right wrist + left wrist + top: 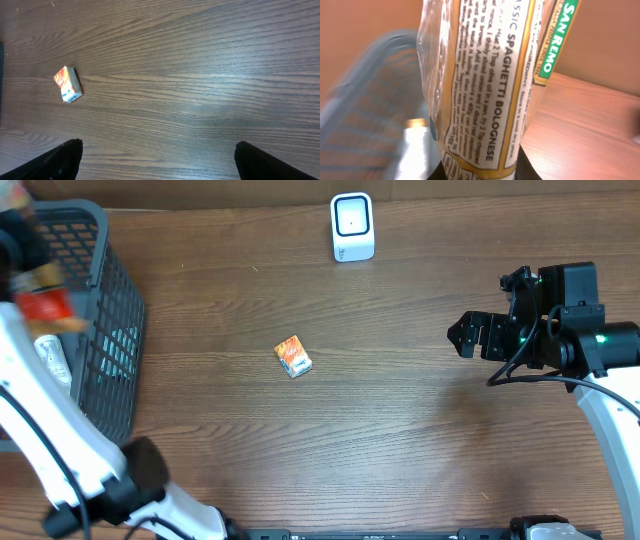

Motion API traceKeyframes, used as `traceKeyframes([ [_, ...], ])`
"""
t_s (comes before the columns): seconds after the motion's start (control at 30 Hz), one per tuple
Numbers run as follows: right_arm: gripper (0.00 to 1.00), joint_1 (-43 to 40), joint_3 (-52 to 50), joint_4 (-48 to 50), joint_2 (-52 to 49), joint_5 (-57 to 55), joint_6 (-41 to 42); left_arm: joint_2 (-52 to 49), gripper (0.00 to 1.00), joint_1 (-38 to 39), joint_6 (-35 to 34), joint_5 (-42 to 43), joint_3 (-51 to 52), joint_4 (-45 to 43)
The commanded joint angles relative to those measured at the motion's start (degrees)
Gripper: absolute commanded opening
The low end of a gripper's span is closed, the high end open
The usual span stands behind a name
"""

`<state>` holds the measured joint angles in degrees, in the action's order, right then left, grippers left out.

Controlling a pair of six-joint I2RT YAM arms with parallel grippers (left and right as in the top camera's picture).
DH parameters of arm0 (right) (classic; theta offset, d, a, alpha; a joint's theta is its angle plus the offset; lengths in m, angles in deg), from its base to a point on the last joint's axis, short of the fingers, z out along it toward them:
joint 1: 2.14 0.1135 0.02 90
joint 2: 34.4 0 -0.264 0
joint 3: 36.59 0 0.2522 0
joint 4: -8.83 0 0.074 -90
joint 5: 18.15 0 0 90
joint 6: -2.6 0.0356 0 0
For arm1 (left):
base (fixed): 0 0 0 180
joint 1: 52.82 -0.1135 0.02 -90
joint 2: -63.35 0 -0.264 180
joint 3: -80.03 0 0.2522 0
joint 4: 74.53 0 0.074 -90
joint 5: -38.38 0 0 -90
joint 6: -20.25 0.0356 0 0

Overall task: Scan the item barcode
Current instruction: 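Place the red-ended spaghetti pack on the table beside the box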

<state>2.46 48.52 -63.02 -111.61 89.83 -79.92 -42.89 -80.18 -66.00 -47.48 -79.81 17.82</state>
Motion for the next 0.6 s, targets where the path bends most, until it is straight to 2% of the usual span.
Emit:
traceKeyframes([
  [0.0,1.0,0.3,1.2,0.5,0.2,-0.1,0.0,0.5,0.04,13.2,-7.6,4.8,0.2,5.5],
  [0.1,1.0,0.3,1.2,0.5,0.2,-0.1,0.0,-2.8,0.04,25.8,-15.8,4.2,7.4,6.8],
  [0.3,1.0,0.3,1.2,0.4,0.2,-0.1,0.0,-10.2,0.04,43.2,-30.4,-1.8,23.1,-1.0],
  [0.43,1.0,0.3,1.2,-0.1,0.2,-0.1,0.0,-15.5,0.04,50.8,-45.8,-9.1,29.2,-3.0],
  [0.5,1.0,0.3,1.2,-0.2,0.2,-0.1,0.0,-18.1,0.04,53.4,-49.3,-11.6,30.3,-3.0],
  [0.57,1.0,0.3,1.2,-0.2,0.2,-0.1,-0.1,-20.6,0.04,55.5,-49.2,-13.7,30.3,-3.2],
])
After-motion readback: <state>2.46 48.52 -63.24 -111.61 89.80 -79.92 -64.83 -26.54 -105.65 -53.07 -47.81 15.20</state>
